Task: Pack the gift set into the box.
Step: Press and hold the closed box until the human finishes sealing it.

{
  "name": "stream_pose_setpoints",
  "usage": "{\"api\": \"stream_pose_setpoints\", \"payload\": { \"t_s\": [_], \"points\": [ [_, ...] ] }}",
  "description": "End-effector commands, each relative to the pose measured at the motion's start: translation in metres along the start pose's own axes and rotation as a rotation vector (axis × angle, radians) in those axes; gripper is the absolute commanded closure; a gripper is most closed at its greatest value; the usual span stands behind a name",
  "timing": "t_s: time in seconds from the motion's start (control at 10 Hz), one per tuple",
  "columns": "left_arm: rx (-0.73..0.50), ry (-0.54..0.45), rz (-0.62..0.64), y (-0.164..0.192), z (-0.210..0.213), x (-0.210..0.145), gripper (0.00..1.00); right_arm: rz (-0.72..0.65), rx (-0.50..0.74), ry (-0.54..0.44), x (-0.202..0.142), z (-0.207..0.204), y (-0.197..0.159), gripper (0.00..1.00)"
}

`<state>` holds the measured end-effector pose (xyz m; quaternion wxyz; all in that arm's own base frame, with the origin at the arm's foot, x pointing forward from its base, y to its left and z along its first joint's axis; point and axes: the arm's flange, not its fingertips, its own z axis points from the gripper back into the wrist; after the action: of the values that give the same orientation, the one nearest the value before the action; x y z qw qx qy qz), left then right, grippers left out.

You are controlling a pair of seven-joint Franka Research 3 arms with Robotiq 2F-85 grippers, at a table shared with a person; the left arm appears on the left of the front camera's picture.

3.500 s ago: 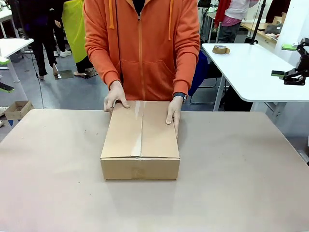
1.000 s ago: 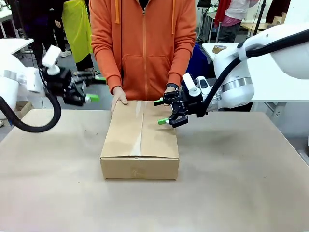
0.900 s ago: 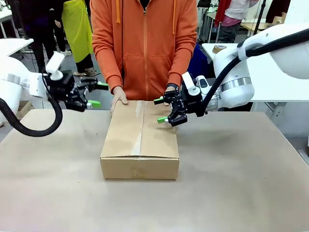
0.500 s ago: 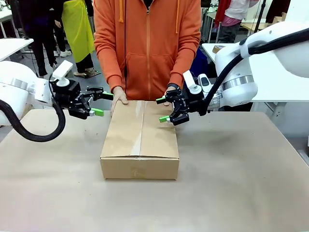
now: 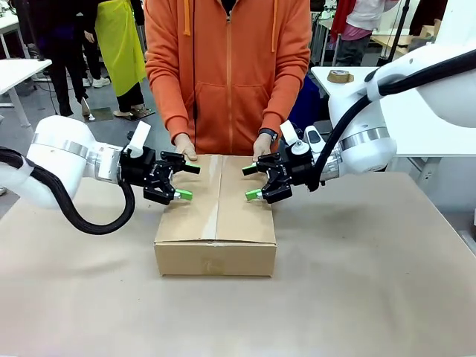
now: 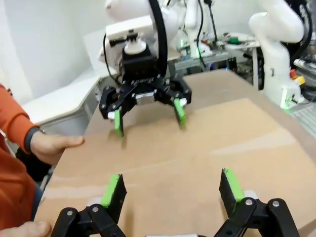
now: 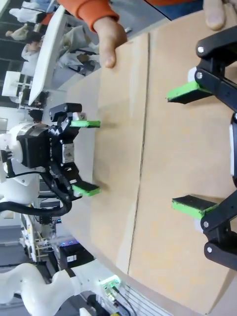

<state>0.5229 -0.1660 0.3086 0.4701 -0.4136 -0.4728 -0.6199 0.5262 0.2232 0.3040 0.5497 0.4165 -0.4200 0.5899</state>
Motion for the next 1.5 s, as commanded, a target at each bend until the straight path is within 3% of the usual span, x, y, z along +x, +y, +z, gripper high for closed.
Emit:
{"api": "stream_pose_setpoints", "payload": {
  "t_s": [0.0,0.5,0.7,0.8,1.4],
  "points": [
    [0.039,0.064,0.001,0.0,-0.006,-0.002,0.0,-0.063,-0.006,-0.02,-0.004,0.002,-0.002,0.0],
    [-0.04,0.19,0.057,0.0,-0.001,-0.008,0.0,-0.072,-0.041,0.063,-0.026,-0.006,-0.015,0.0],
    [-0.003,0.221,0.088,0.007,0.001,-0.009,0.0,-0.067,-0.006,0.004,-0.014,-0.001,-0.006,0.0],
    [-0.01,0.138,0.057,0.005,-0.001,-0.002,0.0,-0.067,-0.006,0.004,-0.014,-0.001,-0.006,0.0],
    [-0.01,0.138,0.057,0.005,-0.001,-0.002,0.0,-0.067,-0.006,0.004,-0.014,-0.001,-0.006,0.0]
  ]
}}
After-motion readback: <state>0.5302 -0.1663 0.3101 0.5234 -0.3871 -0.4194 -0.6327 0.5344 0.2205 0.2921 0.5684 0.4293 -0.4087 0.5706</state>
